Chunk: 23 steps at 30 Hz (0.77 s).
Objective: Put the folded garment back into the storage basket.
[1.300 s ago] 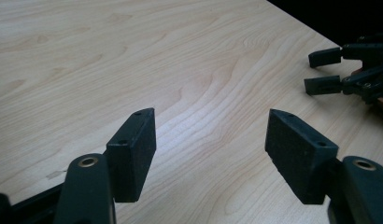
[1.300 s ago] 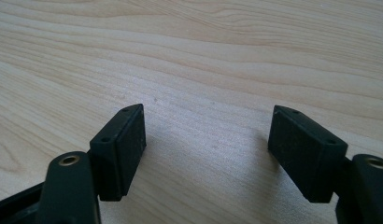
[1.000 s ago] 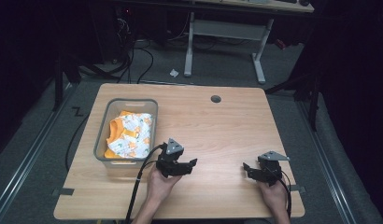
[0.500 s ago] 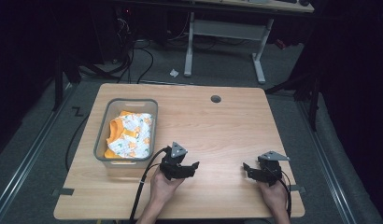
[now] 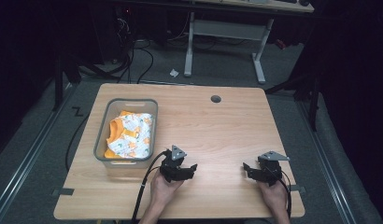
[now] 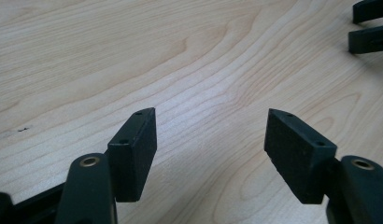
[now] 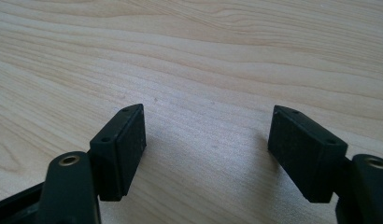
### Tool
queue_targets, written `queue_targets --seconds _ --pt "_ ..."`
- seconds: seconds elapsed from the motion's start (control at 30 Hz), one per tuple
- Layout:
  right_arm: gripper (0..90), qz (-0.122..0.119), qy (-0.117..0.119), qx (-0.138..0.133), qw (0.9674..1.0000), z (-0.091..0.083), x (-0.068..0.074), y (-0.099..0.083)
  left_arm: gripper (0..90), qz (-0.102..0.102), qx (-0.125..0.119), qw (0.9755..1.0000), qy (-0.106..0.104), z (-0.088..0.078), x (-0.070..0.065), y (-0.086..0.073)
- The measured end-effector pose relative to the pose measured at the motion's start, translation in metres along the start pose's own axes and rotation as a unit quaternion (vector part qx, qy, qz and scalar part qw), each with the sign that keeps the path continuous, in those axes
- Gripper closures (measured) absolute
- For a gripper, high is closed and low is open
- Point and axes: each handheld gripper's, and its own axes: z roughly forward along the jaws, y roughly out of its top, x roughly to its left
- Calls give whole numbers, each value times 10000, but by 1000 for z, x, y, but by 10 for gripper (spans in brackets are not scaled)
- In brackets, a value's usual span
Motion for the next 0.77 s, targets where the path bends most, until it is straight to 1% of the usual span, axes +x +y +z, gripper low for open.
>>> queue_targets --seconds 0.03,0.1,0.27,0.3,0.33,0.4,0.77 --pt "279 -1 0 0 10000 0 0 0 349 1 6 10000 38 1 0 -1" --pt "279 0 0 0 10000 0 0 0 349 95 59 9998 179 4 -1 -3" --pt "279 -1 0 0 10000 0 0 0 349 292 208 9984 431 11 -2 -8" --pt "279 -3 0 0 10000 0 0 0 349 299 217 9982 462 13 -2 -9" --pt "279 -1 0 0 10000 0 0 0 347 342 162 9980 500 13 -2 -11" --pt "279 -2 0 0 10000 0 0 0 346 436 134 9972 595 14 -3 -12" --pt "280 -9 -1 -2 10000 0 0 0 318 413 131 9972 604 15 -4 -12"
